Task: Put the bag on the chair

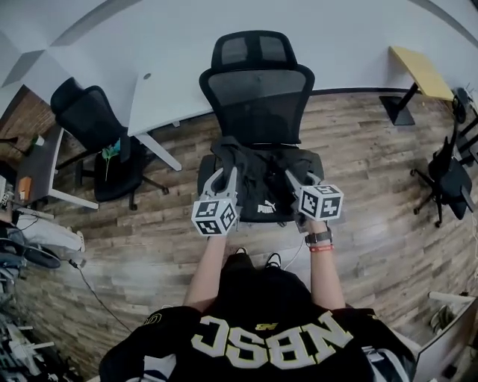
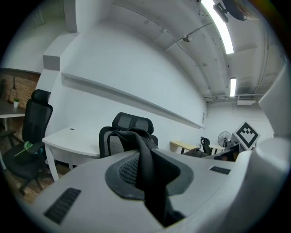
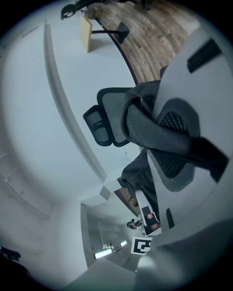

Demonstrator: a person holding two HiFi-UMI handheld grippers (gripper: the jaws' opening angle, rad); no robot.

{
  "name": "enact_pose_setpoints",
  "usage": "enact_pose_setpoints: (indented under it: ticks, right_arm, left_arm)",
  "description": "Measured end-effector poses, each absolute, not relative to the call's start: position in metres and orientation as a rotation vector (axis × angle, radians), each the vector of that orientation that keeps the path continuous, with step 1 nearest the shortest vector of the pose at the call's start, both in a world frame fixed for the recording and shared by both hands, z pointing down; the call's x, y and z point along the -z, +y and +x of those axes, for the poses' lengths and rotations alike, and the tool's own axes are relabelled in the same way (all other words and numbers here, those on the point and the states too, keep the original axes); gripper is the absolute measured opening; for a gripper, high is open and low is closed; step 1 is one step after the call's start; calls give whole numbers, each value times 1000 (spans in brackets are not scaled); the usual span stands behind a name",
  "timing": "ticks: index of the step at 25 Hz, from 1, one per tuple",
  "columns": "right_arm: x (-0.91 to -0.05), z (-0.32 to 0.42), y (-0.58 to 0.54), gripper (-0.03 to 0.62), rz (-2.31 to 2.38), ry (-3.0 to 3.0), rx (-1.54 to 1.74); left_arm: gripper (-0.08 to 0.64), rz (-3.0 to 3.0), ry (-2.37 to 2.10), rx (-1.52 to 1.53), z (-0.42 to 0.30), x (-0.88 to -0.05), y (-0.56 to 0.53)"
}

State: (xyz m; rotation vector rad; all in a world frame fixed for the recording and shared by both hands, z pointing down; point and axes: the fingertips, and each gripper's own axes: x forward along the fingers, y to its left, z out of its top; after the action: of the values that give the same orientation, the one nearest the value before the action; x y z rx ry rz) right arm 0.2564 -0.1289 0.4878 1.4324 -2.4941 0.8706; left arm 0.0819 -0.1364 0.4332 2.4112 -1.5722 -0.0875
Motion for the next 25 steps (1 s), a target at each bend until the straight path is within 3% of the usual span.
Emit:
enact_pose_setpoints:
  ticks: [16, 25]
  right_arm:
    - [-505, 221, -234, 78, 1400, -2411, -825]
    - [-559, 197, -272, 80, 1410, -2229, -892]
  left_arm:
    - [58, 2368, -1576, 117, 50, -456, -236]
    - [58, 2311, -1456, 59, 31, -514, -283]
